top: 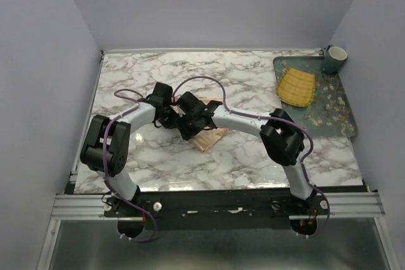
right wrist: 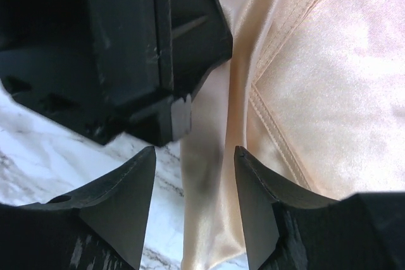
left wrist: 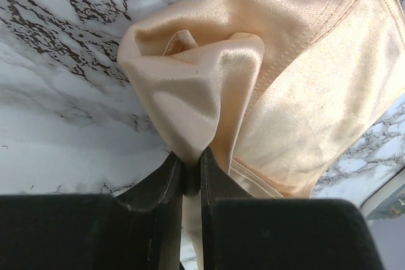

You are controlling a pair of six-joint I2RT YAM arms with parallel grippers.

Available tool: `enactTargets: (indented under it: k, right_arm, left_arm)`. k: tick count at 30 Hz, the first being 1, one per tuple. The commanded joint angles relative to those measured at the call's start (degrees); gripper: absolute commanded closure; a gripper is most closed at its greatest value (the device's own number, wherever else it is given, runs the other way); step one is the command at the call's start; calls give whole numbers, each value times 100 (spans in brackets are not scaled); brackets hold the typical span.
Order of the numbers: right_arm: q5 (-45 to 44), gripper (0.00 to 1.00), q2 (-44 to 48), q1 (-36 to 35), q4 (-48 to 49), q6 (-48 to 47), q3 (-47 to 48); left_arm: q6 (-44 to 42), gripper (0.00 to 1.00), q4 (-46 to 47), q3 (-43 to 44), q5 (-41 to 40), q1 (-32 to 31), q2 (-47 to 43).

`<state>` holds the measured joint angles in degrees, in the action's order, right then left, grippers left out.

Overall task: Fold the napkin, place the utensils inside, and roll it up
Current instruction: Roll the napkin with the utensil

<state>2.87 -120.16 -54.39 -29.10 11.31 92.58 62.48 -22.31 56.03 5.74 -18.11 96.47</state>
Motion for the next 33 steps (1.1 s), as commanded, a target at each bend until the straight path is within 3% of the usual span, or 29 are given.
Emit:
enactTargets:
  k: [1, 8, 12, 17, 19, 20, 23, 28, 29, 33]
  right_arm:
    - [-568, 41, -341, -203, 273, -147, -73]
    - [-700, 55, -491, -239, 441, -6, -178]
    - [-648, 87, -456, -247, 519, 73, -336]
    - [256, 96, -316, -90, 1002, 433, -1020]
    - [747, 97, -263, 16, 1317, 634, -1232]
    - [924, 97, -228, 129, 1424, 696, -1416]
    - [1688, 99, -175, 419, 1845, 1003, -1698]
    - [2987, 100, -253, 850, 2285, 1294, -2033]
    - [3252, 100, -280, 1017, 2434, 1460, -2111]
    - [4378, 100, -613, 1378, 2830, 1830, -2261]
  left_arm:
    - [80, 100, -266, 163, -108, -96, 100]
    - [151, 100, -274, 154, -99, -175, 180]
    - [-15, 100, -248, 154, -196, -202, 188]
    - [-517, 99, -90, 250, -196, -193, 197]
    - [-657, 85, 138, 163, -135, -184, 110]
    - [-719, 72, 278, 32, -99, -184, -47]
    - [-1017, 53, 551, -127, -178, -184, -390]
    - [-1387, 38, 622, -242, -266, -175, -839]
    - [-1405, 28, 613, -277, -231, -167, -944]
    - [-1458, 25, 596, -461, -82, -149, -1156]
